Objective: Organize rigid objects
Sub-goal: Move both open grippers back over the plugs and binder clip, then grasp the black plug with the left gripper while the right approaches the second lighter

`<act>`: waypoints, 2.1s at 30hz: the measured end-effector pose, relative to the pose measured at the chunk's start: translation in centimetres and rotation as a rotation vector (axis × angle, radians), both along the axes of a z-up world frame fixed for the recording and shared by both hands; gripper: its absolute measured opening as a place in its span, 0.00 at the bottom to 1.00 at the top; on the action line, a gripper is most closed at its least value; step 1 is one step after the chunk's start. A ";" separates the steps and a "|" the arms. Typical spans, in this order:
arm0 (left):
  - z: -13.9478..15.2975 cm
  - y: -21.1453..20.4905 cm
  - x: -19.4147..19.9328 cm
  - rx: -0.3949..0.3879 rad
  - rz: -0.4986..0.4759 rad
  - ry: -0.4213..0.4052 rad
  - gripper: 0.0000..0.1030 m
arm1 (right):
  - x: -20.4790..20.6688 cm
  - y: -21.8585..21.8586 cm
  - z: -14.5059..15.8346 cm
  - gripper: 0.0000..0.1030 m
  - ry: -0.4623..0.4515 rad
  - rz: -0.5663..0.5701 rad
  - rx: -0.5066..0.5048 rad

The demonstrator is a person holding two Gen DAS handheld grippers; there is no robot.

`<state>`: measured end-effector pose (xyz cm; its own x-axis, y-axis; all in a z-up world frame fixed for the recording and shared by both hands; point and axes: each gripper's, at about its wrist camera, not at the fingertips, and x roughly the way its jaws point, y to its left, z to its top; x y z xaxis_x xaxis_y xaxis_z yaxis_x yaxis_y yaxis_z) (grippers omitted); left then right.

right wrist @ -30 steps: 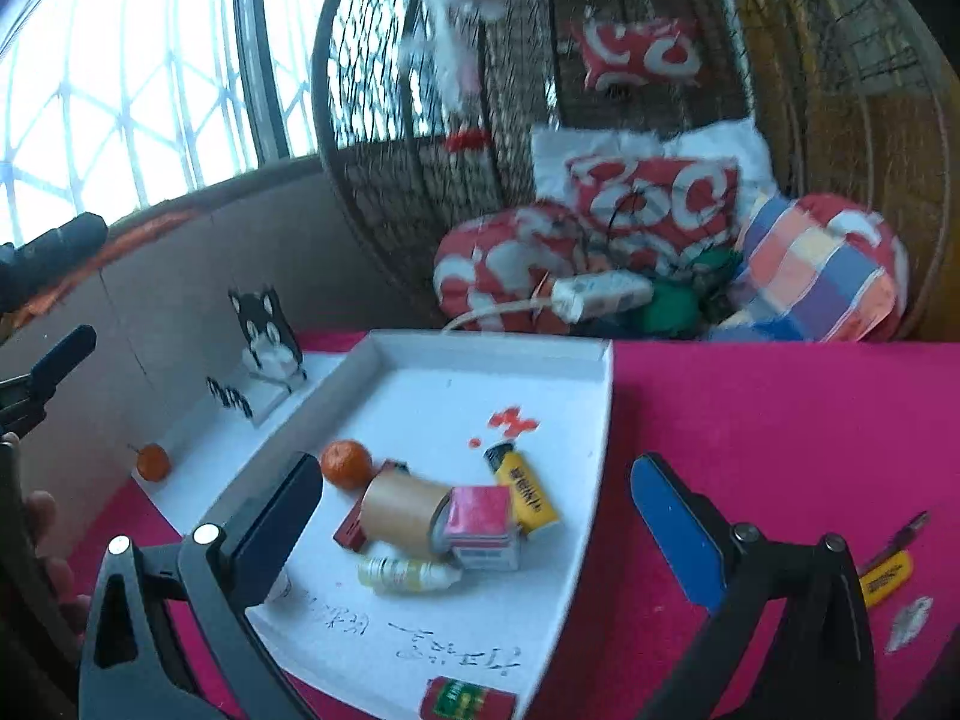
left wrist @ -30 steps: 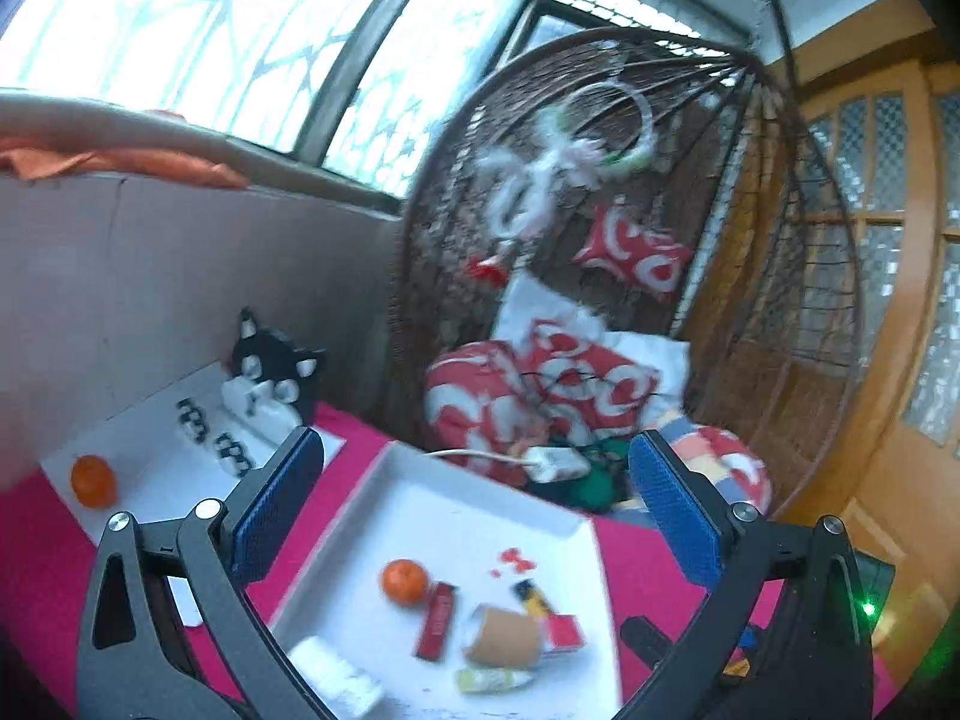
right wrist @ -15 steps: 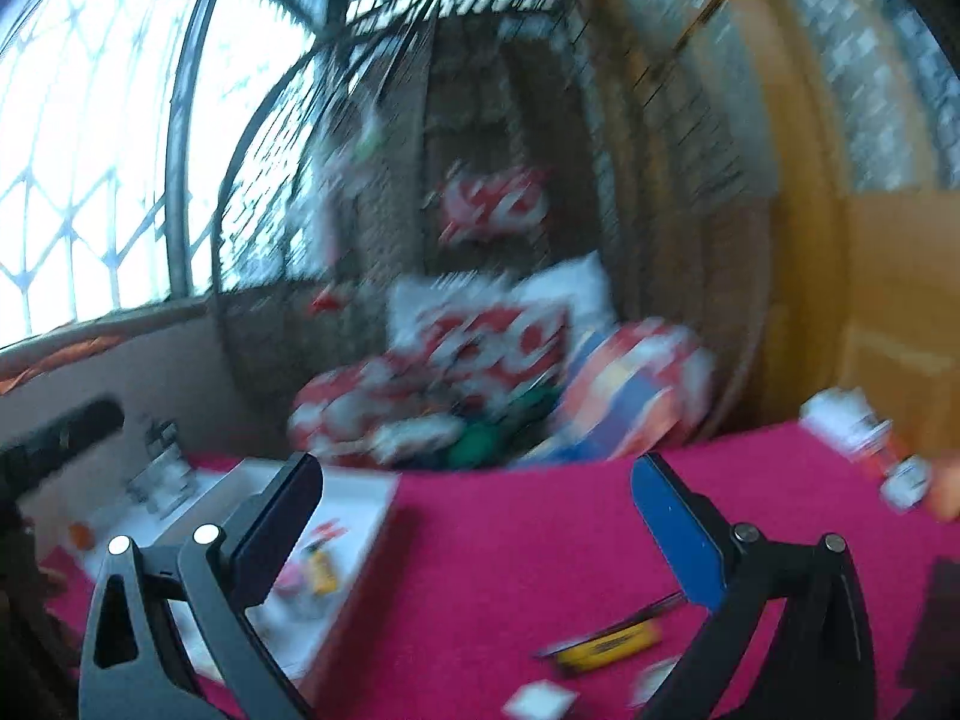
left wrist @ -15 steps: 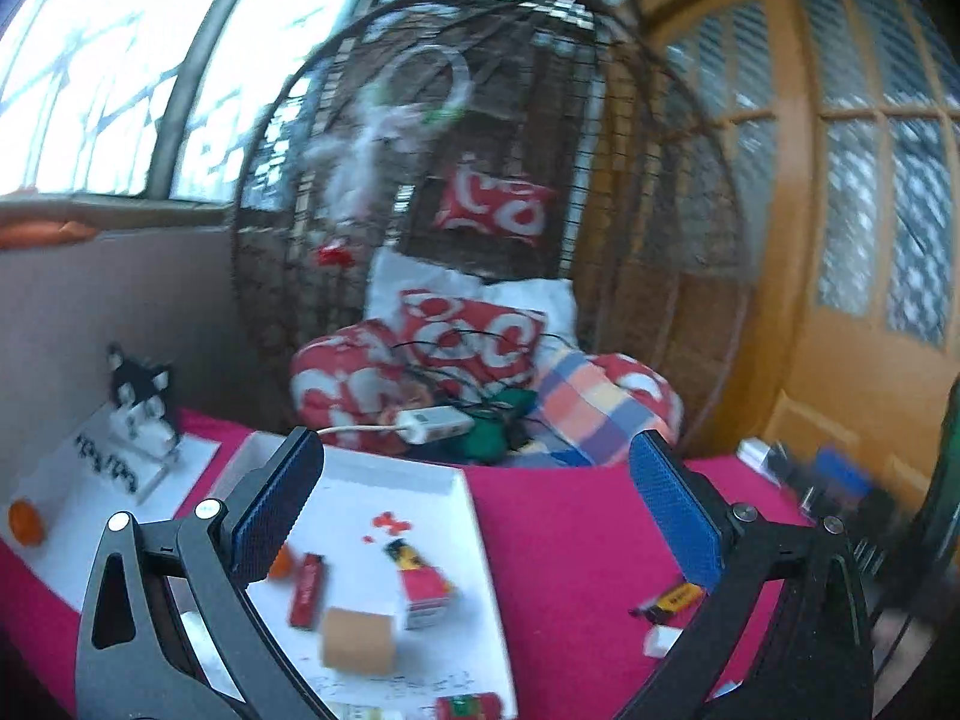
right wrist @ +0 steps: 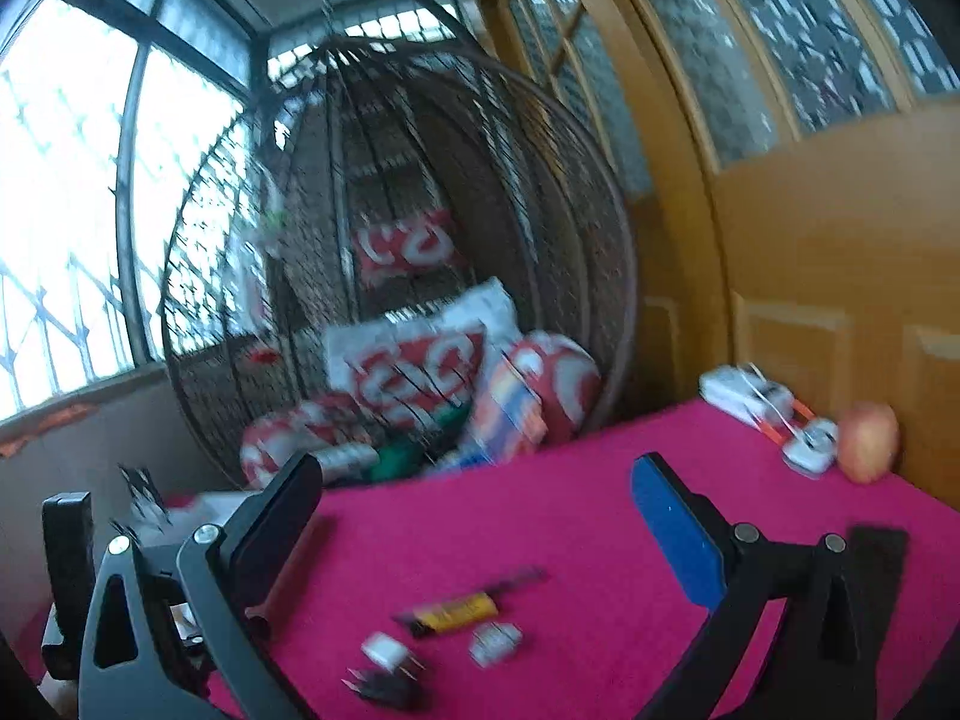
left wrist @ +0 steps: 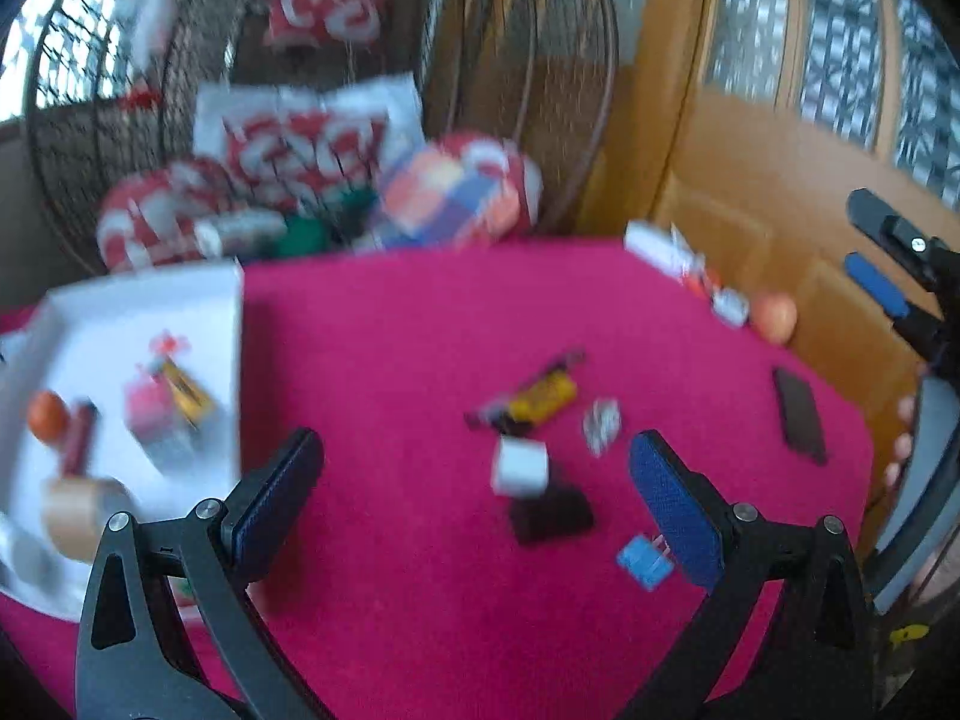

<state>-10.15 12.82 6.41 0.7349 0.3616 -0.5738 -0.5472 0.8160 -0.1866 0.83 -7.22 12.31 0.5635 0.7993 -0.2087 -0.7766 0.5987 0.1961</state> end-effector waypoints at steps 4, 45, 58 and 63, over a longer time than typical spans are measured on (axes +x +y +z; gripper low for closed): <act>-3.0 -1.2 2.7 -0.071 -0.035 0.088 1.00 | 1.5 -2.4 -2.1 1.00 0.080 -0.049 -0.023; -5.7 -0.8 2.9 -0.076 -0.088 0.159 0.60 | 3.9 11.1 -11.9 0.42 0.174 0.203 -0.657; -3.9 -1.2 2.0 -0.042 -0.078 0.104 0.60 | 3.4 7.5 -8.1 0.28 0.159 0.144 -0.477; -2.5 -1.8 1.6 -0.020 -0.088 0.071 0.60 | 1.7 6.5 -5.1 0.28 0.128 0.166 -0.391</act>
